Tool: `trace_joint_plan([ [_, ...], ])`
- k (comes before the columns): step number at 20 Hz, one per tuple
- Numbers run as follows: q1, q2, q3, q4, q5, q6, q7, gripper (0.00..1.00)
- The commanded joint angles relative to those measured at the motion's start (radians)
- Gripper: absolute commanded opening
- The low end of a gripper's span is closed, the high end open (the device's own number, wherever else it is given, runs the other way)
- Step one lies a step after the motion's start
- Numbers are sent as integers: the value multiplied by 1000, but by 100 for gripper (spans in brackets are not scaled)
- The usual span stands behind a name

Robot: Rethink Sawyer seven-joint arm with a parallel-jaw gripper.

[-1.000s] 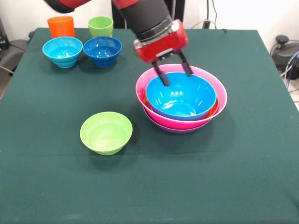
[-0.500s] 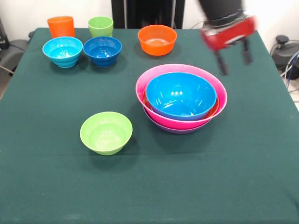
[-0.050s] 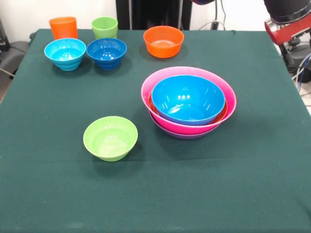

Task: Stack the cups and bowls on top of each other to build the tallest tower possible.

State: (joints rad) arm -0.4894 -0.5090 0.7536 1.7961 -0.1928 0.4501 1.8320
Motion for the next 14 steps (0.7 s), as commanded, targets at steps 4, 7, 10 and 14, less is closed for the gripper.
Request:
trace_joint_plan([
  [4,58,-72,-113,-5,-134,-160,76,100],
  [7,84,-96,-157,38,-112,-254,181,100],
  [10,73,-83,-164,107,-6,-269,290,100],
  [14,91,-95,-206,99,25,-179,247,100],
])
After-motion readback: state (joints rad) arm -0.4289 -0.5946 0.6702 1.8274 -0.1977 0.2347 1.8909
